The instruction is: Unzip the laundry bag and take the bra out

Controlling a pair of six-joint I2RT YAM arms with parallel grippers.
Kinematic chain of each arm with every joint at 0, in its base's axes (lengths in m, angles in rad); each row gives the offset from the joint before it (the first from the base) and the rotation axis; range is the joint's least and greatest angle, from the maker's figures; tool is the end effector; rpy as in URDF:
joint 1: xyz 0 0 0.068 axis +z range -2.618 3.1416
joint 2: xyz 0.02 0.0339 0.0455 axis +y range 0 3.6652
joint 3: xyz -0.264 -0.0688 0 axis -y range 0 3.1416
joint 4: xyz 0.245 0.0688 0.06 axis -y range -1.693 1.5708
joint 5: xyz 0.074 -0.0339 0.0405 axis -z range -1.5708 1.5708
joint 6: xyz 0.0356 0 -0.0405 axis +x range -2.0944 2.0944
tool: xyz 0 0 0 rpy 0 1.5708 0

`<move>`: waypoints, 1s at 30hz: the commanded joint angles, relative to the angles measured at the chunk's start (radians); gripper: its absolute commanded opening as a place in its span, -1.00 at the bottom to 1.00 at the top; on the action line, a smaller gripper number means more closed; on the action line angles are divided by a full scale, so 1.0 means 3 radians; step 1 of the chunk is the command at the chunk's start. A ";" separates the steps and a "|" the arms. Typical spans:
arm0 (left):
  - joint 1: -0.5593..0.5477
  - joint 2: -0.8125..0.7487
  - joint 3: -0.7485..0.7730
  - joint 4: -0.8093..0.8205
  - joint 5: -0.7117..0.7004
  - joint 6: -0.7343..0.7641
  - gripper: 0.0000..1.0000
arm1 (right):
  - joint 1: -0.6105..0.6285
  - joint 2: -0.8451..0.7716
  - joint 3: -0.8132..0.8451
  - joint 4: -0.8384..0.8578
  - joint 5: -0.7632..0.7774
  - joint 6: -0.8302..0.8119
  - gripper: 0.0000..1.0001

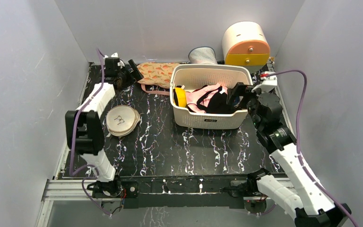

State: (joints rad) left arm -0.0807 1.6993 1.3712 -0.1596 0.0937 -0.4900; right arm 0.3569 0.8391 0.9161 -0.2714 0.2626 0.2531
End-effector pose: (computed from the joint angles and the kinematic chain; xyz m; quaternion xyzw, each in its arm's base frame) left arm 0.4002 -0.0357 0.3019 -0.1503 0.8430 -0.1834 0.4828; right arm 0.1809 0.0576 0.3677 0.0433 0.7690 0.0926 0.6310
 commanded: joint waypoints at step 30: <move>0.0854 0.1981 0.0854 0.2386 0.1913 -0.2727 -1.00 | -0.0095 -0.0541 -0.0014 0.0037 -0.0733 0.0217 0.96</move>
State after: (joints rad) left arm 0.1055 2.4672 1.7046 0.3977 0.5625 -1.2186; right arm 0.3317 0.6846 0.8627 -0.2642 0.0547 0.3027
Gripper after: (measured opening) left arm 0.048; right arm 0.981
